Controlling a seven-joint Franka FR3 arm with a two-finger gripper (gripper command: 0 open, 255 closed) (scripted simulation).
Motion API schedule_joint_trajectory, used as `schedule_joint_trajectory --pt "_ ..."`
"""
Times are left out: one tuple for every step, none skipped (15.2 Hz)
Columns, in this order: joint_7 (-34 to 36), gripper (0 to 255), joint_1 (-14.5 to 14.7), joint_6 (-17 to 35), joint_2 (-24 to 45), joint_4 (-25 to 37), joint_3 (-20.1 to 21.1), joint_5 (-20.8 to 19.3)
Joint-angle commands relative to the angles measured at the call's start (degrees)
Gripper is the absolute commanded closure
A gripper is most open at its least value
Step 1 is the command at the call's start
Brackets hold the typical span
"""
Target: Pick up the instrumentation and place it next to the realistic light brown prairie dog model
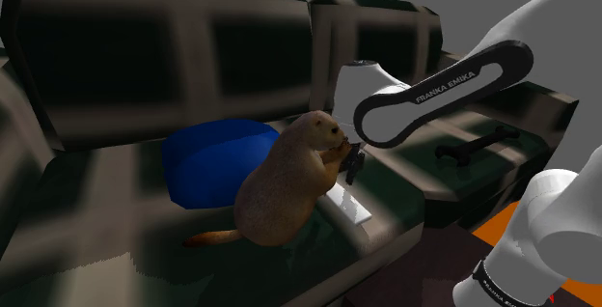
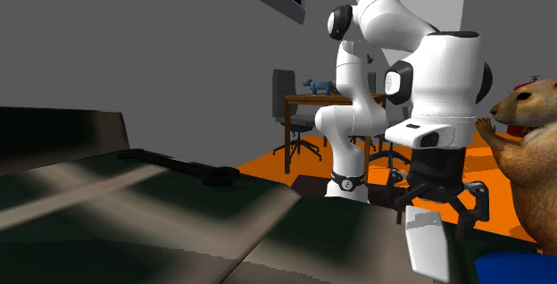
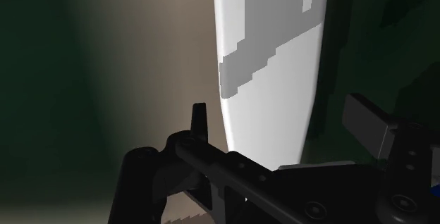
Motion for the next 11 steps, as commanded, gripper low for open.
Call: schedule_joint_trajectory --pt "-0.3 0 0.0 -3.4 -1.9 1.4 -0.3 0.1" --pt "-0.4 0 0.0 -5.5 -3.0 2.5 -0.4 0.2" --pt "-0.5 0 0.0 -7.2 -3.8 3.4 -0.5 0.3" --pt "-0.4 0 0.0 -7.2 -3.8 3.4 -0.5 0.3" --pt "-0.5 0 0.0 -7.2 -3.9 3.4 -0.5 0.3" --pt "-0.4 0 0.0 -7.2 -3.9 3.4 -0.5 0.3" --pt "-0.4 0 0.0 -7.2 -3.8 3.4 -0.5 0.3" --pt "-0.4 0 0.0 -7.2 -3.8 3.4 -0.5 0.3" --pt "-0.4 0 0.0 -7.2 -3.8 3.4 -0.5 0.3" --pt "-0.4 0 0.0 -7.2 -3.8 3.4 -0.5 0.3" --pt "-0.4 0 0.0 -7.2 -3.8 3.4 -0.5 0.3"
